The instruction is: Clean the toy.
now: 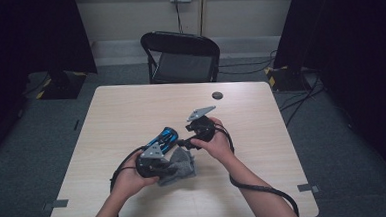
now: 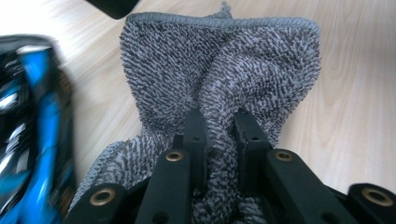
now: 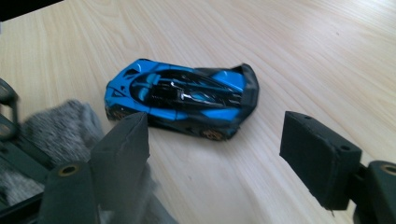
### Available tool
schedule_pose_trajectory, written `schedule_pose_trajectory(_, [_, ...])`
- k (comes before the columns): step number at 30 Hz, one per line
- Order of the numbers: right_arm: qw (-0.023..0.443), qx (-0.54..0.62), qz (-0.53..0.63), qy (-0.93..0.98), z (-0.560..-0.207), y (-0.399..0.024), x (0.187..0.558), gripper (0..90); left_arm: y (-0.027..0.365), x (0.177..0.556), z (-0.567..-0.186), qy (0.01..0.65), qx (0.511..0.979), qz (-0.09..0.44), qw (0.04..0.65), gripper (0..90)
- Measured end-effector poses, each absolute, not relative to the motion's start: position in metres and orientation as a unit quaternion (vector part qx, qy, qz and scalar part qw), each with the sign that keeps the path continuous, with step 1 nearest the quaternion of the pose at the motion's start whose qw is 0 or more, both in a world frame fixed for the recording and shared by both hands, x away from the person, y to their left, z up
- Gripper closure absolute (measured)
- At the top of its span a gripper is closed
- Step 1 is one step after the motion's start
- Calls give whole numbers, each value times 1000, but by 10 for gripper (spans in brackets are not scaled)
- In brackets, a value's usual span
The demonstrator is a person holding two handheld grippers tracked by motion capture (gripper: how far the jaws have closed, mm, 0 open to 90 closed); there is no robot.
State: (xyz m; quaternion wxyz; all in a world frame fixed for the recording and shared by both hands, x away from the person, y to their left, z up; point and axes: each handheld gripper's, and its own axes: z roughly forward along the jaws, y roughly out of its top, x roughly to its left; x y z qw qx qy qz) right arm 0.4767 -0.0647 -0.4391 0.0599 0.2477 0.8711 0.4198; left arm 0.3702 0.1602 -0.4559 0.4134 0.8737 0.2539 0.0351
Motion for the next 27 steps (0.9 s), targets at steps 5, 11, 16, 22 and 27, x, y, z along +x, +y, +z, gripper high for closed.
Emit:
schedule_pose_trajectory(5, [54,242,423,872,-440,-49,481,240,197,363,-440,294,849,67,435,774])
schedule_pose_trajectory(11, [51,226,414,880,-443,-30,482,244,233,365,-434,347,822,103,440,775])
schedule_pose_trajectory(16, [49,203,407,889,-451,-10,480,240,253,367,-434,383,802,125,441,775])
schedule_pose_trajectory(22, [44,182,395,899,-460,10,482,223,271,370,-438,417,785,135,438,776])
schedule_pose_trajectory(27, [47,180,379,906,-466,19,484,220,277,371,-444,432,780,144,429,775])
